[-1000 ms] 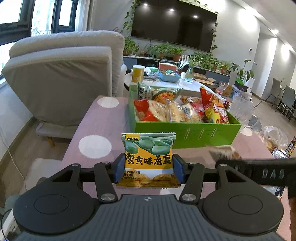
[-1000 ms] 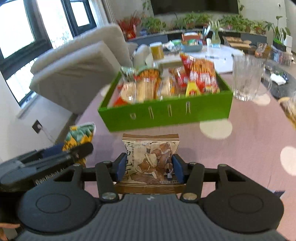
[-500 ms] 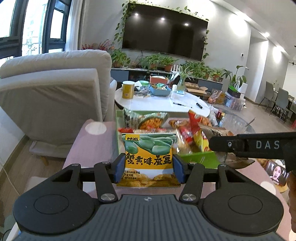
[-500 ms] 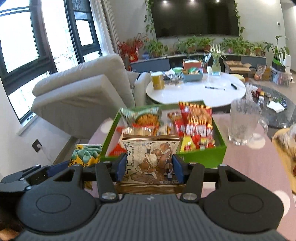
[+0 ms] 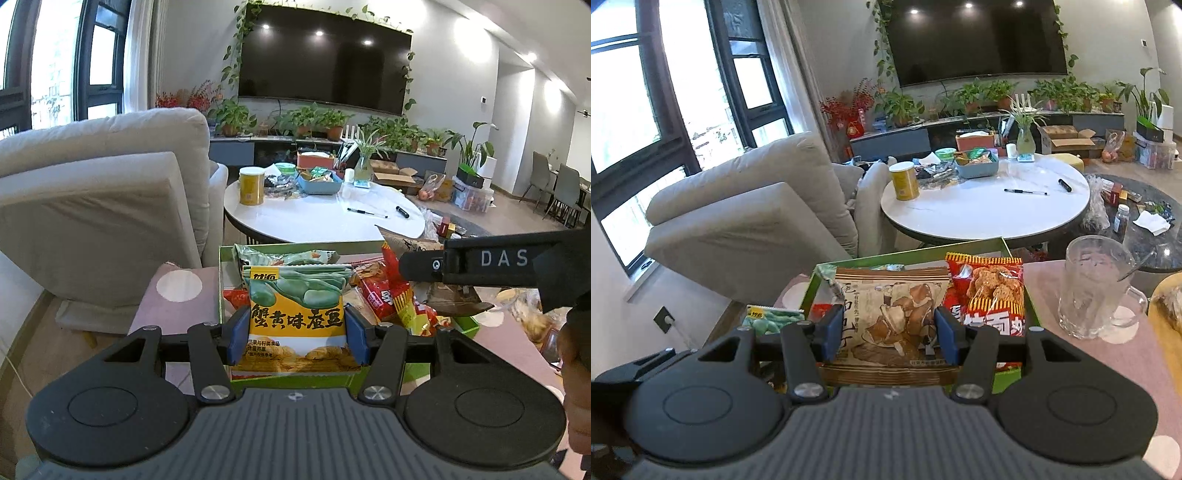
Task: Organize snacks
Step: 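Carry the pea packet with the left gripper while the right gripper carries the brown packet into the green box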
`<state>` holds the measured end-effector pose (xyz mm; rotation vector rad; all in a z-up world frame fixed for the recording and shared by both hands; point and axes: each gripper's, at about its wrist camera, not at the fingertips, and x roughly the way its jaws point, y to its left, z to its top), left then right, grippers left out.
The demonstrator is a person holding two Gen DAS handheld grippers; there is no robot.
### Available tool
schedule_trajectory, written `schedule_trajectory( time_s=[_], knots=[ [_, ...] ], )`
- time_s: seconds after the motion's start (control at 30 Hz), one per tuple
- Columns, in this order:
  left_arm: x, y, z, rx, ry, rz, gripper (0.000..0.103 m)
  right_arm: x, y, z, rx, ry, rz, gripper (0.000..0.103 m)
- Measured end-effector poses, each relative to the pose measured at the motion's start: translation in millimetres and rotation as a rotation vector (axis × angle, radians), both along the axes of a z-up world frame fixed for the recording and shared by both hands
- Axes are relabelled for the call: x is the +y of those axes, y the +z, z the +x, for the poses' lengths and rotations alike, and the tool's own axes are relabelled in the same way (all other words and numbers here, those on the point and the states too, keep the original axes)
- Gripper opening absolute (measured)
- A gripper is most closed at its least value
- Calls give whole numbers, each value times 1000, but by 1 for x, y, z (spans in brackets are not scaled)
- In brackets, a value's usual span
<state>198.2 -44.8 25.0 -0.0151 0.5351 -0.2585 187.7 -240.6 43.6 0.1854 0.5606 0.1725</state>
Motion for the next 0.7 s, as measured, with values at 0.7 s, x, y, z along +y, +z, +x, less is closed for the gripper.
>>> schedule_trajectory(
  time_s=[0.7],
  knots=[
    [-19, -27, 88, 43, 0, 32, 51, -8, -23, 58, 63, -17, 78, 59]
  ],
)
